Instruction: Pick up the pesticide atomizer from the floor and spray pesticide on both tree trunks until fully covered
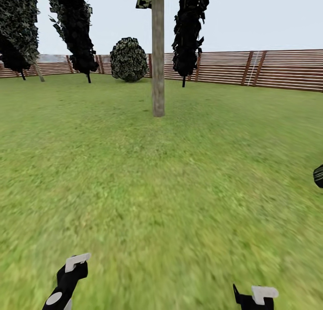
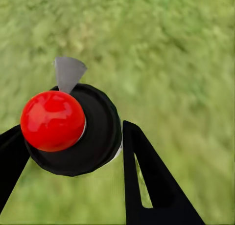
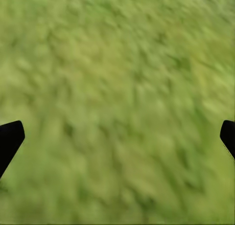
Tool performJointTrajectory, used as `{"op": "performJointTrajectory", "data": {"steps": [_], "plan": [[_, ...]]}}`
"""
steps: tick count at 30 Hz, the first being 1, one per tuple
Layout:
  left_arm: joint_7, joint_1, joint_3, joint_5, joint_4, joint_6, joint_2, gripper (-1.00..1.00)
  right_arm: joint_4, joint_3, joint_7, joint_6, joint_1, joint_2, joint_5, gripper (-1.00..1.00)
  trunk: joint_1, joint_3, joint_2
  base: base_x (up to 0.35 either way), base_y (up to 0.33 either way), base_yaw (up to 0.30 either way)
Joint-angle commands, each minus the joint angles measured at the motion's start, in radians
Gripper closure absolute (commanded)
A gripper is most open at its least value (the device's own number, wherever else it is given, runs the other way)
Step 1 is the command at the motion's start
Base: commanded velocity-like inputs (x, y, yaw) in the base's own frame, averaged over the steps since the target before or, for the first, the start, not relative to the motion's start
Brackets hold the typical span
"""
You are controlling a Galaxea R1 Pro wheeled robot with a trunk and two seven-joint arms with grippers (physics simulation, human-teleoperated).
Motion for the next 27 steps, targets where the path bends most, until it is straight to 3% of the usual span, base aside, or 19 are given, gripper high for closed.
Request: {"op": "performJointTrajectory", "data": {"steps": [1, 27], "plan": [[0.0, 0.0, 0.0, 0.0, 0.0, -0.001, 0.0, 1.0, 0.0, 0.0, 0.0, 0.0, 0.0, 0.0, 0.0, -1.0, 0.0, 0.0, 0.0, 0.345, 0.0, 0.0], [0.0, 0.0, 0.0, 0.001, 0.0, -0.002, 0.0, 1.0, 0.0, 0.0, 0.0, 0.0, 0.0, 0.0, 0.0, -1.0, 0.0, 0.0, 0.0, 0.345, 0.0, 0.0]]}}
